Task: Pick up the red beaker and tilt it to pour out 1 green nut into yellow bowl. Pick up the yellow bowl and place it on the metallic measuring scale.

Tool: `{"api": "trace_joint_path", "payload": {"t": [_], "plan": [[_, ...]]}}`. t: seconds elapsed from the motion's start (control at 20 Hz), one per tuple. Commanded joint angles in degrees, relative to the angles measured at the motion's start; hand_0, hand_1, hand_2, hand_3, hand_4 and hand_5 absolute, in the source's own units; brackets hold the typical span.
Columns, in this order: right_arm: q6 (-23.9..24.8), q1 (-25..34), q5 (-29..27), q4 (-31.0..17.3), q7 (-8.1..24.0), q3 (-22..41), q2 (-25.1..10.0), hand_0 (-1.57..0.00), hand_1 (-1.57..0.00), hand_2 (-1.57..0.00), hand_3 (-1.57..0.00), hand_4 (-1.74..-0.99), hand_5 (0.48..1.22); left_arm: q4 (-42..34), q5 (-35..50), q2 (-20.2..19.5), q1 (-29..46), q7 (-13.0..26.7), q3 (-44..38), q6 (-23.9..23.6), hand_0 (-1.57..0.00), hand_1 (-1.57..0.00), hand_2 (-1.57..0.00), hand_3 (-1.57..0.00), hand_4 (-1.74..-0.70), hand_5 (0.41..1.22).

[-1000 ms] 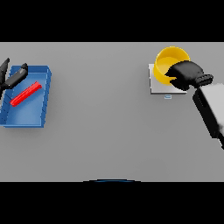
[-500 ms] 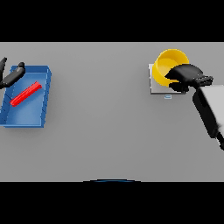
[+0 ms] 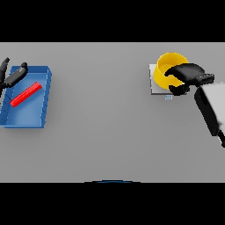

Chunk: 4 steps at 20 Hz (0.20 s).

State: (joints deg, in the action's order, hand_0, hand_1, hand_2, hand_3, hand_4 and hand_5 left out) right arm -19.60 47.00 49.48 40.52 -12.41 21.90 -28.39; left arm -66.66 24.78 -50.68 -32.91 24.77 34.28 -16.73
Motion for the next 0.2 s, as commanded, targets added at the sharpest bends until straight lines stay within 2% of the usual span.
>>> {"api": "trace_joint_path", "payload": {"t": [0.0,0.15], "plan": [[-0.42,-0.44,-0.05,-0.25,0.87,0.01,0.30,-0.08,-0.12,-0.20,-0.35,-1.431,0.799,-0.47,0.12,-0.15,0.17,-0.09,-0.09,-0.16,0.00,0.00,0.00,0.00,-0.72,0.697],[-1.39,-0.94,-0.45,0.48,1.26,-0.20,-0.16,-0.04,-0.06,-0.10,-0.27,-1.410,0.759,-1.29,-0.18,-0.58,0.14,0.03,0.04,-0.48,0.00,0.00,0.00,0.00,-0.72,0.693]]}}
